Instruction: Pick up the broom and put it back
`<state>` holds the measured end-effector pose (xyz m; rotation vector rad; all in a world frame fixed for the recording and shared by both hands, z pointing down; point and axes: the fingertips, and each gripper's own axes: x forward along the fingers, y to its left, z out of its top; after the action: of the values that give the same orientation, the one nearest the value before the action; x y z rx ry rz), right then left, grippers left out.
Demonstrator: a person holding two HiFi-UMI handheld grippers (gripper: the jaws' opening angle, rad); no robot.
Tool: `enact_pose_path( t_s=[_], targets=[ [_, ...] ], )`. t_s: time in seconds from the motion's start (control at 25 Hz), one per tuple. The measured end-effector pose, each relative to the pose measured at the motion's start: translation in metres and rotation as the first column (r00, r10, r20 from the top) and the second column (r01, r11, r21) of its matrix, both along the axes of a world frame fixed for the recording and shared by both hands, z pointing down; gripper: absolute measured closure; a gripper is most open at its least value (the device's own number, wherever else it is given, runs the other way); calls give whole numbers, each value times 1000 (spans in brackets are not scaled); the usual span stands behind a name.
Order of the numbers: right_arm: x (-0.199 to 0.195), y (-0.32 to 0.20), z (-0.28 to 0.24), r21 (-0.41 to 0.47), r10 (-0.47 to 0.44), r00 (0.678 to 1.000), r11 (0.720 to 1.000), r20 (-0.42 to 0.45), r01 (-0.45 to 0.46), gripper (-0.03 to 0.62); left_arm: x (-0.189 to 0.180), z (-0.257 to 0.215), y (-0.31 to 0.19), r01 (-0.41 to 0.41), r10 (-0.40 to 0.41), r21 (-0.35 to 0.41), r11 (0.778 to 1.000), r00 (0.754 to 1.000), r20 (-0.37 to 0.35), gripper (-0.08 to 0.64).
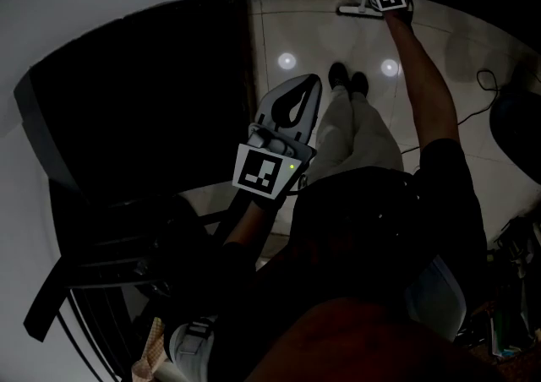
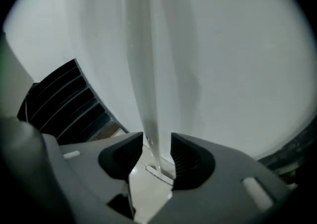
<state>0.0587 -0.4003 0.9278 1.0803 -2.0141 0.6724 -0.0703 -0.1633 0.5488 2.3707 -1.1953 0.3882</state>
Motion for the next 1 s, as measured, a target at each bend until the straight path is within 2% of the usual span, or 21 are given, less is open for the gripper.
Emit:
enact_pose_path(
  t_s=[0.08, 0.2, 0.28, 0.48, 0.56, 0.64, 0.72, 0.84, 1.0],
  targets=[
    [0, 11, -6, 14, 11, 998, 1000, 58, -12, 417, 9, 0, -5, -10, 10, 3, 1000, 1000, 1, 555],
    [5, 47, -38, 123, -37, 995, 992, 96, 25, 439, 27, -4, -3, -31, 31, 11, 999, 999, 8, 555],
    [13, 79, -66, 193, -43, 992, 981, 120, 19, 448, 42, -8, -1, -47, 47, 19, 999, 999, 6, 555],
    [26, 175, -165, 270, 69, 959, 952, 276, -146, 534, 82, -12, 21, -91, 91, -12, 996, 996, 1, 555],
    [34, 202, -210, 327, 73, 948, 928, 309, -178, 589, 99, -11, 33, -131, 131, -27, 991, 991, 2, 555],
    [45, 228, -252, 383, 91, 937, 896, 338, -225, 591, 110, -11, 53, -186, 187, -35, 982, 982, 9, 555],
    [56, 258, -291, 400, 121, 917, 872, 380, -281, 591, 114, -11, 78, -215, 216, -44, 976, 976, 10, 555],
    [57, 298, -334, 414, 128, 896, 853, 424, -318, 592, 106, -17, 109, -218, 218, -21, 976, 976, 3, 555],
    [31, 353, -385, 473, 86, 900, 827, 428, -304, 592, 75, -43, 154, -228, 230, 90, 970, 973, -15, 555]
  ],
)
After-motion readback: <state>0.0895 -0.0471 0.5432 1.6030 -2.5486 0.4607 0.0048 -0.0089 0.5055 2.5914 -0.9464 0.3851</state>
